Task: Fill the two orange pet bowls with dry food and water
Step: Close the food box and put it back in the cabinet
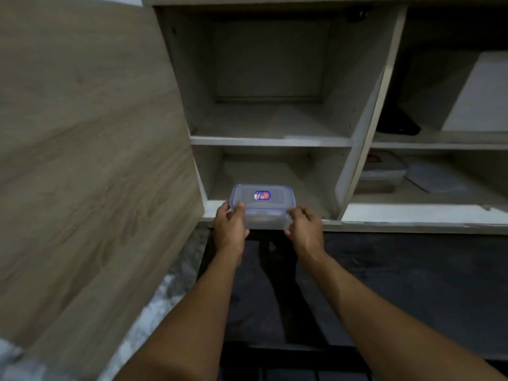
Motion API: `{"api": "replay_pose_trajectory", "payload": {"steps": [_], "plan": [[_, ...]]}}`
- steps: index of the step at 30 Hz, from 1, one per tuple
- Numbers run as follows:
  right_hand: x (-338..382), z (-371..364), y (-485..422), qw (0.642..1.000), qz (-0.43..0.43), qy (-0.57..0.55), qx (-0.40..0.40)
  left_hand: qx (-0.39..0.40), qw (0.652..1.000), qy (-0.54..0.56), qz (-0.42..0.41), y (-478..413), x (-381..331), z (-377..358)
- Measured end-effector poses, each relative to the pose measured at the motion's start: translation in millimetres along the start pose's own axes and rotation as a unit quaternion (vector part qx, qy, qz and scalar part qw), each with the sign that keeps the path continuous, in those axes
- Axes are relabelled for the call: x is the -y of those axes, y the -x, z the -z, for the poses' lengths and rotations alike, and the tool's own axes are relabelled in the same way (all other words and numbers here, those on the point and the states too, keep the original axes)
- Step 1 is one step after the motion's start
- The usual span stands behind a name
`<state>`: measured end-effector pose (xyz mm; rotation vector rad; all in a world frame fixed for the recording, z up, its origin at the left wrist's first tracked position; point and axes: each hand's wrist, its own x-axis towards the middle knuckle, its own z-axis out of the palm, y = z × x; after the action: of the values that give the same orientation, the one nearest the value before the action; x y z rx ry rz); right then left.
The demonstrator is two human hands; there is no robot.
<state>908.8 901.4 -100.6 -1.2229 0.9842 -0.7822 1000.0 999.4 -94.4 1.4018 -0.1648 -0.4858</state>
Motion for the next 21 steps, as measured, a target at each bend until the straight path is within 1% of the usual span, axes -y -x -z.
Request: {"api": "replay_pose_trajectory", "payload": {"steps": [2,4,6,9,12,21], "plan": [[3,0,0,1.000,0.010,0.017,0.015,0.025,1.000,0.012,-0.007,-4,1,0],[3,-1,1,0.997,0.027,0.065,0.012,0.029,0.998,-0.047,-0.043,-6,6,0],[0,-1,2,0.994,0.031,0.108,-0.006,0.001,0.988,-0.133,-0.074,-6,14,1],[-8,-3,1,0.991,0.046,0.124,-0.036,-0.063,0.977,-0.188,-0.078,-10,19,2],[-8,-8,-6,0.989,0.045,0.133,-0.051,-0.097,0.974,-0.191,-0.079,-21,15,1],[-6,-14,-16,0.984,0.059,0.155,-0.062,-0.117,0.971,-0.202,-0.060,-37,15,-3]]}}
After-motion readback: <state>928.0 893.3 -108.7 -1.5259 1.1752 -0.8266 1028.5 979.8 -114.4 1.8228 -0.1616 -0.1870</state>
